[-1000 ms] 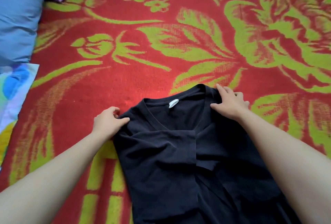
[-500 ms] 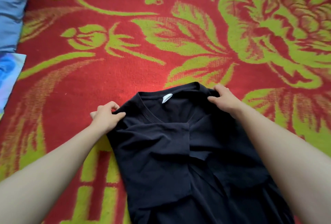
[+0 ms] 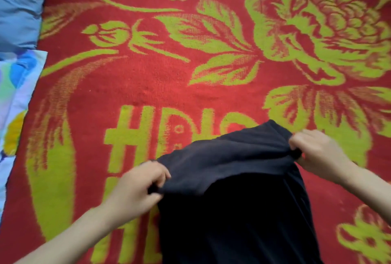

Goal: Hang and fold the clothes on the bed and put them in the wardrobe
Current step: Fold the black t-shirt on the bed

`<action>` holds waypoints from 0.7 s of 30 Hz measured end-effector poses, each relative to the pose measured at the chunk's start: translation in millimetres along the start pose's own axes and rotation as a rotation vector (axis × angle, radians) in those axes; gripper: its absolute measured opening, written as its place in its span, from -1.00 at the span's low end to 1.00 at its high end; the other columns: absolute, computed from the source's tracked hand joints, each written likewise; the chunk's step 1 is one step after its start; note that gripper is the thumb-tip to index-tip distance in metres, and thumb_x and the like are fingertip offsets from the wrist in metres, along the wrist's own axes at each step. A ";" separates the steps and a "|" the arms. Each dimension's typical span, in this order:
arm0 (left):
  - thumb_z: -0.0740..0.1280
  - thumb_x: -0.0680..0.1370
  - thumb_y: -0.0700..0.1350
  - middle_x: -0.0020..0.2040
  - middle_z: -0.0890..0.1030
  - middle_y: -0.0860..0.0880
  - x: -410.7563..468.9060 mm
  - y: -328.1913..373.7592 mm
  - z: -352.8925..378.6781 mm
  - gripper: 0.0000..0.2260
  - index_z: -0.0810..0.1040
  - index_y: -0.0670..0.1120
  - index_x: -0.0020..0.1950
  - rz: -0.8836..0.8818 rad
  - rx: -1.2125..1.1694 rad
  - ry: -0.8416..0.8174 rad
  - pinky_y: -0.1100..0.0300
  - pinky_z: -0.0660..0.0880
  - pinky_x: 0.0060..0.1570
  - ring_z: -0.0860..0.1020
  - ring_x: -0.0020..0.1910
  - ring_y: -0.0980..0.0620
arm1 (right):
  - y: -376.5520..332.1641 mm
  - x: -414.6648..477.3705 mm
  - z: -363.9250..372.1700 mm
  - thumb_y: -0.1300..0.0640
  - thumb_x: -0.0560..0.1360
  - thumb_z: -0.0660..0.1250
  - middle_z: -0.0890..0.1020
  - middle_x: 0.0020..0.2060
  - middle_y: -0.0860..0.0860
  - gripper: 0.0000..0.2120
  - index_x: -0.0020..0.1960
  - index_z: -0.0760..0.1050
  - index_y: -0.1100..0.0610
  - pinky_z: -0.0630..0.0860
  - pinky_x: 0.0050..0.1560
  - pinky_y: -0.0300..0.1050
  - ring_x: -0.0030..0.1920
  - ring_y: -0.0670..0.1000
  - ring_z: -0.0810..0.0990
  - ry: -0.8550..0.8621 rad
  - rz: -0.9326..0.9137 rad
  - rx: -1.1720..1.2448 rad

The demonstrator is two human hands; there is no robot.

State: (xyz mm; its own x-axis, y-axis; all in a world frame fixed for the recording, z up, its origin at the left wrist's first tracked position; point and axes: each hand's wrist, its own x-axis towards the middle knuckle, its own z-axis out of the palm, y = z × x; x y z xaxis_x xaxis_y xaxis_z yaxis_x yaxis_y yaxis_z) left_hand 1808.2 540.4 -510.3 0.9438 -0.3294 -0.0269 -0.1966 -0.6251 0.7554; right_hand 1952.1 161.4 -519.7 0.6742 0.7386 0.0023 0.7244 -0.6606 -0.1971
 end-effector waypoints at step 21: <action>0.38 0.49 -0.03 0.15 0.58 -0.06 14.6 -83.7 48.5 -0.67 0.52 -0.06 0.24 -0.698 0.450 -0.172 0.14 0.35 0.07 0.48 0.19 -0.05 | -5.5 58.9 84.6 0.11 0.56 0.14 0.43 0.28 0.09 -0.59 0.40 0.24 0.10 0.07 0.41 0.06 0.32 0.11 0.33 -0.550 0.241 -0.383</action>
State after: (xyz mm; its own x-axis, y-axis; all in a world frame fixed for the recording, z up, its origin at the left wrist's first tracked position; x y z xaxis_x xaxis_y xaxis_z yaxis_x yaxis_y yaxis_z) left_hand 1825.5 553.5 -605.7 0.8414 0.1568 -0.5171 0.2950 -0.9351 0.1964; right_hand 1975.7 219.9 -601.4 0.7247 0.4598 -0.5133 0.6318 -0.7406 0.2286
